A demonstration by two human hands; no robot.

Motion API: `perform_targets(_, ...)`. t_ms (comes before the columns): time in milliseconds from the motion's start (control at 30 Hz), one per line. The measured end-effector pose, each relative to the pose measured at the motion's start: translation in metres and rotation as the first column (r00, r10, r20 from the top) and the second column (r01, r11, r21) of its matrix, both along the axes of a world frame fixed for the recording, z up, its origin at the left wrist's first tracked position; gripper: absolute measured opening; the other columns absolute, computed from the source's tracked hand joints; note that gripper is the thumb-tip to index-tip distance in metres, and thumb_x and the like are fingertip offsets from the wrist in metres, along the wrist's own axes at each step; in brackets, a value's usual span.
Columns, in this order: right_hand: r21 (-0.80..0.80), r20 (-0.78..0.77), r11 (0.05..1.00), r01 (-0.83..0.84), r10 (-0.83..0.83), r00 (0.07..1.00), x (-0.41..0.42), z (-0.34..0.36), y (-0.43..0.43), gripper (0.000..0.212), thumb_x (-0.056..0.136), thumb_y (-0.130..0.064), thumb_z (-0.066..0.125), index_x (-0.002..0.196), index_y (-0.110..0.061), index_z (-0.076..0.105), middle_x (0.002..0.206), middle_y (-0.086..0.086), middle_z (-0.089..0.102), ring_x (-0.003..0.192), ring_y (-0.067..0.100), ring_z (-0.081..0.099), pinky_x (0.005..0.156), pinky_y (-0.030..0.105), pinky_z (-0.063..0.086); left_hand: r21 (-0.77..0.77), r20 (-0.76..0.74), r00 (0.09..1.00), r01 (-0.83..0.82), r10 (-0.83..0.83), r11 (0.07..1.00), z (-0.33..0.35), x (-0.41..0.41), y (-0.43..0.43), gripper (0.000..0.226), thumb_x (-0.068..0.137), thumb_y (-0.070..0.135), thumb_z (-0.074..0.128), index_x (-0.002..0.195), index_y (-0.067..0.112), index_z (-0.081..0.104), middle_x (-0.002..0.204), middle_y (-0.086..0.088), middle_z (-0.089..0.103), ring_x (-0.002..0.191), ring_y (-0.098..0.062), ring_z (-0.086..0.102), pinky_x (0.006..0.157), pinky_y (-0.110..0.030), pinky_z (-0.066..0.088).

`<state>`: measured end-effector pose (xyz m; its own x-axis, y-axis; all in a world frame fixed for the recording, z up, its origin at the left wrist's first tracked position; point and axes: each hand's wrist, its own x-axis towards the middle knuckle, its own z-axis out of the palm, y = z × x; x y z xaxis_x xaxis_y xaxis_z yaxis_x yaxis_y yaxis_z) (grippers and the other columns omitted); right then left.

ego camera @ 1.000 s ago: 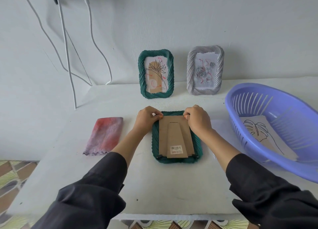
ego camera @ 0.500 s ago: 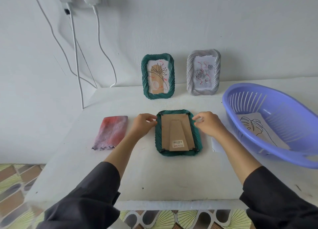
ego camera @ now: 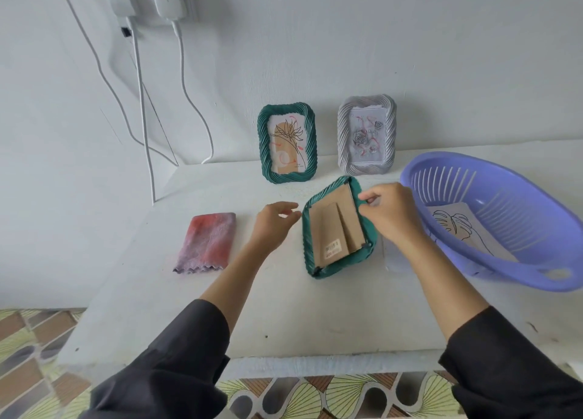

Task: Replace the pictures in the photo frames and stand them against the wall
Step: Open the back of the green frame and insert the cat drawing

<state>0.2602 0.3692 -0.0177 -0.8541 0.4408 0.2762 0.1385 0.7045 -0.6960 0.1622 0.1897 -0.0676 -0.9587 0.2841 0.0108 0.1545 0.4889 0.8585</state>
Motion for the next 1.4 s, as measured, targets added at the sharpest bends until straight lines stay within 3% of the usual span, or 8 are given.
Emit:
perform_targets(200, 0.281, -0.056, 0.946, -0.159, 0.182, 0.982, -0.011, 0.032, -0.035, 0.017, 0.080, -0.001, 0.057, 0.087, 0.011, 0.068, 0.086, 0.028, 0.068, 0.072, 0.037, 0.060, 0.068, 0.035, 0.050, 0.495, 0.233, 0.967, -0.030, -0.099, 0.869, 0.049, 0.034, 0.029, 0.036, 0.096, 0.025, 0.047, 0.130, 0.013, 0.047, 0.085, 0.000, 0.057, 0.077, -0.016, 0.053, 0.074, -0.026, 0.047)
perform_targets(367, -0.003, -0.060, 0.922, -0.387, 0.386, 0.921, -0.016, 0.037, -0.057, 0.021, 0.092, -0.010, 0.052, 0.100, -0.004, 0.070, 0.083, 0.004, 0.067, 0.070, 0.014, 0.059, 0.064, 0.013, 0.046, 0.546, 0.288, 0.958, -0.178, 0.017, 0.819, 0.061, 0.036, 0.021, 0.033, 0.096, 0.023, 0.046, 0.128, 0.018, 0.049, 0.085, -0.001, 0.058, 0.073, -0.015, 0.055, 0.062, -0.023, 0.046)
perform_targets(567, -0.540, -0.023, 0.708, -0.454, 0.527, 0.850, -0.027, 0.003, -0.053, 0.032, 0.094, 0.003, 0.042, 0.120, -0.002, 0.060, 0.109, 0.006, 0.064, 0.077, 0.004, 0.062, 0.075, 0.012, 0.048, 0.478, 0.303, 0.947, -0.251, 0.110, 0.842, 0.053, 0.024, -0.008, 0.051, 0.089, 0.007, 0.053, 0.136, 0.026, 0.042, 0.091, -0.005, 0.063, 0.086, -0.025, 0.061, 0.077, -0.042, 0.054)
perform_targets(733, -0.246, 0.159, 0.945, -0.218, 0.261, 0.952, -0.029, -0.045, -0.032, 0.032, 0.093, -0.010, 0.047, 0.122, -0.009, 0.060, 0.127, 0.006, 0.061, 0.118, 0.021, 0.056, 0.095, 0.023, 0.039, 0.274, 0.235, 0.956, -0.241, 0.178, 0.931, 0.021, 0.016, -0.025, 0.048, 0.090, 0.007, 0.046, 0.136, 0.021, 0.042, 0.088, 0.001, 0.060, 0.073, -0.020, 0.059, 0.069, -0.037, 0.053)
perform_targets(900, -0.053, 0.287, 0.975, -0.217, 0.223, 0.932, -0.024, -0.071, -0.029, 0.047, 0.098, -0.022, 0.040, 0.143, -0.011, 0.034, 0.153, 0.004, 0.031, 0.141, 0.017, 0.029, 0.113, 0.029, 0.023, 0.007, 0.090, 0.974, -0.211, 0.210, 0.977, -0.010, 0.023, -0.022, 0.049, 0.093, 0.018, 0.040, 0.142, 0.024, 0.035, 0.106, -0.002, 0.060, 0.058, -0.011, 0.047, 0.045, -0.014, 0.039)
perform_targets(1033, 0.112, 0.323, 0.967, -0.231, 0.184, 0.928, -0.022, -0.085, -0.033, 0.050, 0.100, -0.021, 0.032, 0.147, -0.009, 0.023, 0.156, 0.006, 0.021, 0.144, 0.017, 0.020, 0.116, 0.027, 0.013, -0.124, 0.011, 0.979, -0.202, 0.205, 0.972, -0.027, 0.026, -0.015, 0.052, 0.092, 0.018, 0.040, 0.144, 0.023, 0.035, 0.119, -0.012, 0.053, 0.103, -0.025, 0.053, 0.083, -0.027, 0.045)
perform_targets(1133, 0.152, 0.332, 0.965, -0.215, 0.155, 0.930, -0.022, -0.087, -0.035, 0.050, 0.100, -0.021, 0.028, 0.148, -0.008, 0.020, 0.157, 0.006, 0.019, 0.145, 0.016, 0.018, 0.117, 0.026, 0.011, -0.246, -0.097, 0.980, -0.191, 0.172, 0.950, -0.031, 0.028, -0.013, 0.047, 0.093, 0.014, 0.037, 0.140, 0.017, 0.041, 0.145, -0.012, 0.039, 0.136, -0.031, 0.028, 0.111, -0.035, 0.026)
perform_targets(1400, 0.192, 0.348, 0.956, -0.221, 0.144, 0.927, -0.022, -0.088, -0.035, 0.050, 0.100, -0.022, 0.026, 0.148, -0.008, 0.018, 0.157, 0.006, 0.018, 0.145, 0.016, 0.017, 0.117, 0.027, 0.011, -0.260, -0.161, 0.973, -0.206, 0.168, 0.943, -0.039, 0.026, -0.014, 0.047, 0.093, 0.014, 0.036, 0.140, 0.013, 0.041, 0.142, 0.000, 0.047, 0.131, -0.025, 0.028, 0.107, -0.029, 0.026)
